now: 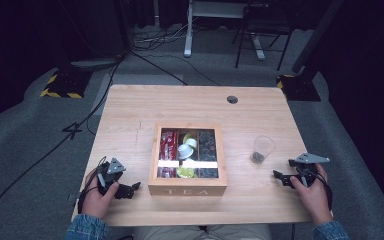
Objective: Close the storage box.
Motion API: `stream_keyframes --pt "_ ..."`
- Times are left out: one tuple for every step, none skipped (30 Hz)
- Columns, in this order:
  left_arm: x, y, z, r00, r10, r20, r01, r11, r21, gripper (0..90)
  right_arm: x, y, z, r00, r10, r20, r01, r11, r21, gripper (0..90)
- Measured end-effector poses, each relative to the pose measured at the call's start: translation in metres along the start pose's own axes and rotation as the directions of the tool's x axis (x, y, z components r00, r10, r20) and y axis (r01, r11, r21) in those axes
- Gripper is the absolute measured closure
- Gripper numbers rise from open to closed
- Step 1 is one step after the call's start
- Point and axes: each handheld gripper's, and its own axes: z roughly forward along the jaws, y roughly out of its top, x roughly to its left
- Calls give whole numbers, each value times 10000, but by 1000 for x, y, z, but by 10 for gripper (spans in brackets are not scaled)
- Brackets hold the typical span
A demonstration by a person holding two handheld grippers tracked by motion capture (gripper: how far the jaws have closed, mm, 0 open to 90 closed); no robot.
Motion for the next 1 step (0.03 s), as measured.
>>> stream_keyframes --pt "0 0 0 10000 -21 5 21 10000 -6 1 0 0 0 10000 2 4 -2 10000 -2 134"
